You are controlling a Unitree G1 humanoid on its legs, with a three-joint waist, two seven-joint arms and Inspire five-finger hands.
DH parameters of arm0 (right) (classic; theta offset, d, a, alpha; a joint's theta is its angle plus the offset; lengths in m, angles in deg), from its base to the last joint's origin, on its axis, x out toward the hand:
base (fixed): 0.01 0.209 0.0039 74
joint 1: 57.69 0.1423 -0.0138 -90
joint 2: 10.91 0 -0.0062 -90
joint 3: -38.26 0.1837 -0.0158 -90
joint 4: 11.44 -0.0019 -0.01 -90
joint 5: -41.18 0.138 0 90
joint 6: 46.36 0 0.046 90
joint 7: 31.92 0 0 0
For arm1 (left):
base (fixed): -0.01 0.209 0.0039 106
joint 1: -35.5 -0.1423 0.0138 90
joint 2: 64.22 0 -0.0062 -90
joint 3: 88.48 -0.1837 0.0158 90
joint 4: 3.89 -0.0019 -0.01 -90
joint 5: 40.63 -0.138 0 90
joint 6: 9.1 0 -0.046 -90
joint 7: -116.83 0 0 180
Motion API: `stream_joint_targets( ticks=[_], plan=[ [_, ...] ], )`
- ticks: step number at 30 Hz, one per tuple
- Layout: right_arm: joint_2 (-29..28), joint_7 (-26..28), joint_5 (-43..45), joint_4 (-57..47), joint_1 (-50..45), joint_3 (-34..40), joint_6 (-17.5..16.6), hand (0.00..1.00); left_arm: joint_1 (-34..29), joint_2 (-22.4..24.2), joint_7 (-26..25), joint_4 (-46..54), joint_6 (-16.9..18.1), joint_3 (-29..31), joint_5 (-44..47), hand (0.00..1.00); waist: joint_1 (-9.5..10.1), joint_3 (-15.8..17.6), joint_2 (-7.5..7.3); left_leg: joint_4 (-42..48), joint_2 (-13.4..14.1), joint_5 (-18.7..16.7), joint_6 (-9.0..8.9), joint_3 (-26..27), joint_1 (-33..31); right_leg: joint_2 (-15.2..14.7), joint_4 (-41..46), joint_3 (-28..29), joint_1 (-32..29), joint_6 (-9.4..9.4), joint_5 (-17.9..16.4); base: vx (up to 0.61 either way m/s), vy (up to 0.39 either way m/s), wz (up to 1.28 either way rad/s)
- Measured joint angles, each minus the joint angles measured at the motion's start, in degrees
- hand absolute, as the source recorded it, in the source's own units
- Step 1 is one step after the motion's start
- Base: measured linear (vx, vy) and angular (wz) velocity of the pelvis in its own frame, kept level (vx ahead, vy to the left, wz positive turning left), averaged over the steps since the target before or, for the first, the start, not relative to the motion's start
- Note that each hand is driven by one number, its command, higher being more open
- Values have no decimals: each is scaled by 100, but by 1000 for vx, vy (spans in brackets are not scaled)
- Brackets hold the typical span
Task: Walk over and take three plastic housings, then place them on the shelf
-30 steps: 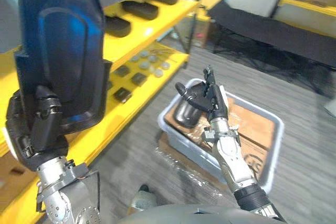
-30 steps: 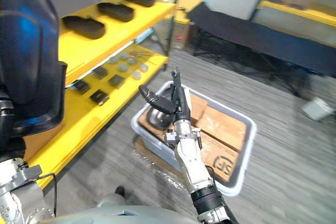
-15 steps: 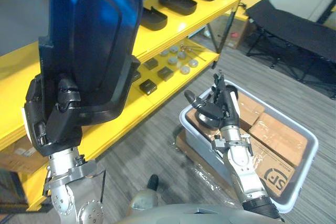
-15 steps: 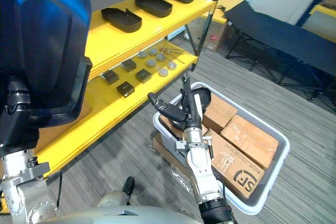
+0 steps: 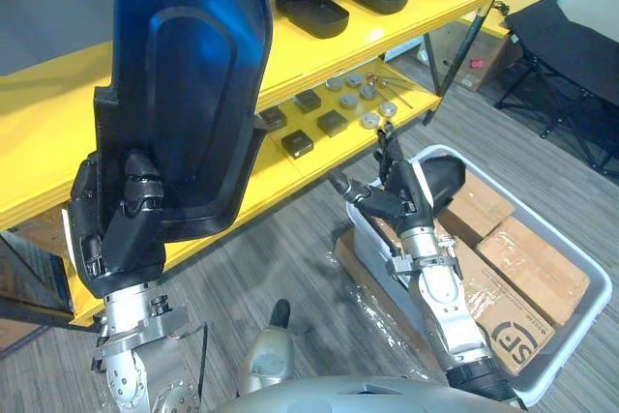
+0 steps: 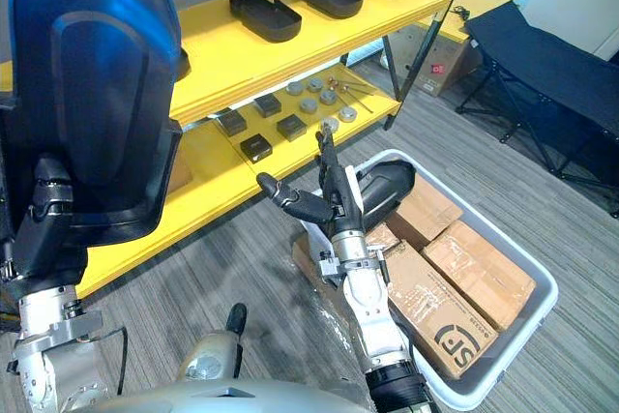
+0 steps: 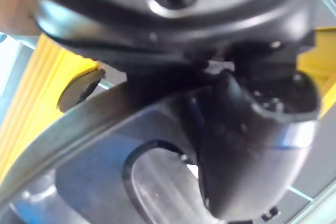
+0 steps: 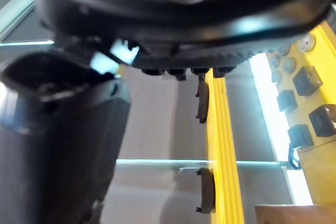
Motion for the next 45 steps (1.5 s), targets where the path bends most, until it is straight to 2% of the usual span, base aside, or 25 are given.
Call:
stream_joint_targets(
  ticks=[6,8,11,13,14,16,17,19,21,22,23,24,25,27,28,30,32,33,34,35,37,38,42,44,45],
  plan=[
    [-89,-275,118,-26,318,160,-183,100,106,-3,123,3,-1,226,-14,0,138,-18,-128,508,-485,-396,161,-28,-283,-342,-123,-167,146,291,55,101,100,23],
    [-142,-313,116,-26,339,206,-212,100,234,-1,126,6,-1,344,-33,0,197,-27,-200,745,-699,-619,241,-67,-379,-494,-181,-252,308,491,180,168,125,38],
    [-139,-300,97,-19,319,199,-220,100,459,-11,125,11,-1,548,-47,0,158,-45,-188,795,-840,-719,330,-237,-366,-749,649,118,0,315,489,180,163,43],
    [-202,-269,85,-11,319,177,-224,100,583,-41,84,15,-2,693,-52,0,144,-52,-221,557,-870,-800,439,-318,-139,-1004,1981,742,-697,-99,1182,191,121,14],
    [-256,-259,69,-6,314,179,-224,100,595,-59,27,15,-1,700,-65,0,117,-48,-222,479,-873,-801,471,-391,-31,-1012,2270,980,-883,-115,1336,267,104,21],
    [-303,-178,-132,-15,313,180,-256,100,682,-98,-169,13,-2,653,-73,0,-37,-44,-215,296,-885,-808,614,-634,296,-730,2995,1474,-1284,-150,735,231,44,41],
    [-236,-71,-132,-39,306,180,-284,100,734,-116,-232,13,-1,593,-74,0,-125,-41,-210,215,-882,-813,637,-796,460,-465,2938,1600,-1437,-159,428,224,6,55],
    [-142,-26,-127,-155,296,228,-292,100,913,-140,-344,-39,0,439,-75,0,-273,-21,-177,126,-885,-828,648,-1080,610,63,2421,1882,-1724,-286,181,223,-45,72],
    [-9,-50,-118,-492,160,410,-306,100,1224,-221,-483,-299,13,165,-77,0,-429,-27,-188,83,-953,-850,637,-1417,708,569,1457,2398,-1947,-261,171,144,-101,101],
    [-3,-49,-113,-585,113,471,-316,100,1247,-245,-516,-371,13,99,-86,0,-489,-52,-231,85,-1007,-852,624,-1482,721,624,1156,2492,-1951,-257,215,138,-141,107],
    [-12,-56,-108,-781,44,574,-334,100,1225,-278,-565,-448,12,66,-191,0,-541,-112,-363,91,-1198,-917,557,-1572,757,567,623,2526,-1923,-341,384,163,-185,71],
    [-22,-53,-84,-890,42,609,-351,100,1157,-312,-591,-444,13,106,-264,0,-536,-192,-579,95,-1414,-1019,562,-1554,804,410,271,2546,-1862,-353,560,240,-248,69],
    [43,-39,-31,-938,50,698,-381,100,1096,-208,-611,-561,10,58,-264,0,-526,-234,-423,300,-1346,-1209,507,-1443,803,419,68,2448,-1648,-359,877,229,-203,40],
    [153,-42,72,-959,69,742,-386,100,919,-156,-582,-530,34,76,-262,0,-456,-342,-172,415,-1003,-1295,399,-979,761,664,-416,2331,-1348,-455,1041,224,-128,16],
    [147,-37,182,-966,91,755,-386,100,864,-152,-552,-466,40,141,-242,0,-409,-369,-129,404,-879,-1281,378,-830,759,769,-652,2289,-1209,-505,1108,223,-109,-1],
    [143,-23,269,-986,95,773,-383,100,863,-109,-538,-385,41,160,-253,0,-343,-376,-125,342,-802,-1267,351,-800,790,834,-811,2225,-1104,-518,1119,190,-79,16],
    [122,-4,371,-985,64,853,-374,100,873,-83,-510,-370,40,37,-254,0,-378,-387,-107,277,-703,-1233,327,-362,750,809,-953,2008,-963,-519,1119,147,-26,52],
    [54,-15,370,-986,32,929,-374,100,885,-88,-454,-369,40,-69,-251,0,-479,-396,-90,276,-549,-1288,418,204,679,788,-1025,1791,-862,-520,1119,87,21,103],
    [-37,-62,348,-989,-74,1061,-377,100,923,-105,-351,-382,39,-227,-253,0,-559,-397,-113,393,-304,-1365,443,946,604,712,-1050,1502,-781,-540,1106,77,34,126],
    [-60,-106,334,-995,-171,1146,-379,100,956,-106,-277,-383,39,-353,-241,0,-631,-395,-125,434,-94,-1365,429,1390,528,641,-1061,1345,-735,-550,1099,77,121,142],
    [-68,-173,333,-990,-342,1321,-378,100,1081,-105,-152,-412,31,-525,-240,0,-689,-397,-102,278,232,-1049,317,1695,417,499,-1039,1155,-695,-546,1092,76,205,93],
    [-52,-147,337,-961,-372,1367,-377,100,1114,-111,-107,-406,36,-522,-225,0,-674,-402,-61,167,253,-788,44,1570,460,426,-992,1147,-690,-506,1068,73,255,39],
    [-85,83,340,-965,-314,1418,-386,100,1132,-244,-145,-445,37,-341,43,0,-694,-392,-127,174,-187,-758,129,1406,562,62,-1027,1234,-512,-464,1048,17,209,28],
    [-87,115,338,-964,-284,1418,-386,100,1117,-252,-188,-445,39,-275,52,0,-688,-391,-130,66,-285,-813,212,1407,628,-13,-996,1272,-514,-326,958,-82,123,15],
    [-108,121,340,-962,-298,1420,-387,100,1077,-268,-220,-453,37,-279,54,0,-689,-391,-142,-12,-360,-795,239,1407,668,-92,-979,1268,-497,-139,917,-129,78,7]
  ],
)
